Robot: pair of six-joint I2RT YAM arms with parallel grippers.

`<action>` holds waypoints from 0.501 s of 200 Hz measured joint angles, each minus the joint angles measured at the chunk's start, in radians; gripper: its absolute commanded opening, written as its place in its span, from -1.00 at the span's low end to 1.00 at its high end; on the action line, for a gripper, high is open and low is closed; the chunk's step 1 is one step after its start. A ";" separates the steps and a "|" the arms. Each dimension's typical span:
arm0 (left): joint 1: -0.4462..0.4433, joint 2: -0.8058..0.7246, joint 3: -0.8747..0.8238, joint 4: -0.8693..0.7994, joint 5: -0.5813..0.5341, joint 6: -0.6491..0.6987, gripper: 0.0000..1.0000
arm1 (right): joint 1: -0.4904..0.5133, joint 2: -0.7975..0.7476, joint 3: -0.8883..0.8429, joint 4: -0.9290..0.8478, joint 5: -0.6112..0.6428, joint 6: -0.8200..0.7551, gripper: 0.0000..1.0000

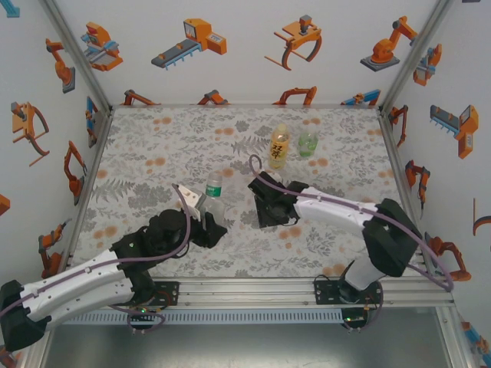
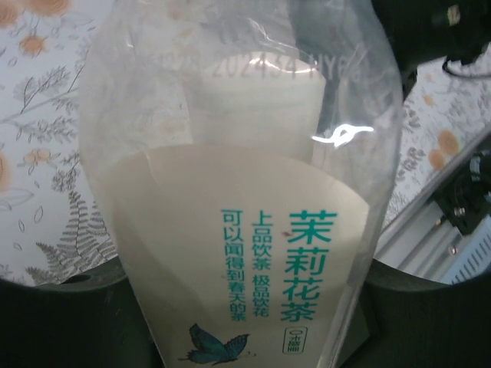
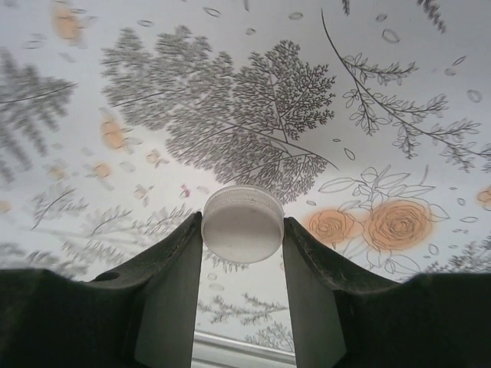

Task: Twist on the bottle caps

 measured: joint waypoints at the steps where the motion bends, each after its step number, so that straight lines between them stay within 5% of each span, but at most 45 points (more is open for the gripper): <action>1: 0.000 0.000 0.003 -0.002 0.003 0.004 -0.88 | 0.000 -0.004 0.000 -0.001 -0.001 -0.002 -0.37; 100: -0.001 0.086 0.283 -0.378 0.230 0.561 -0.90 | 0.000 -0.533 0.019 0.012 -0.184 -0.322 -0.58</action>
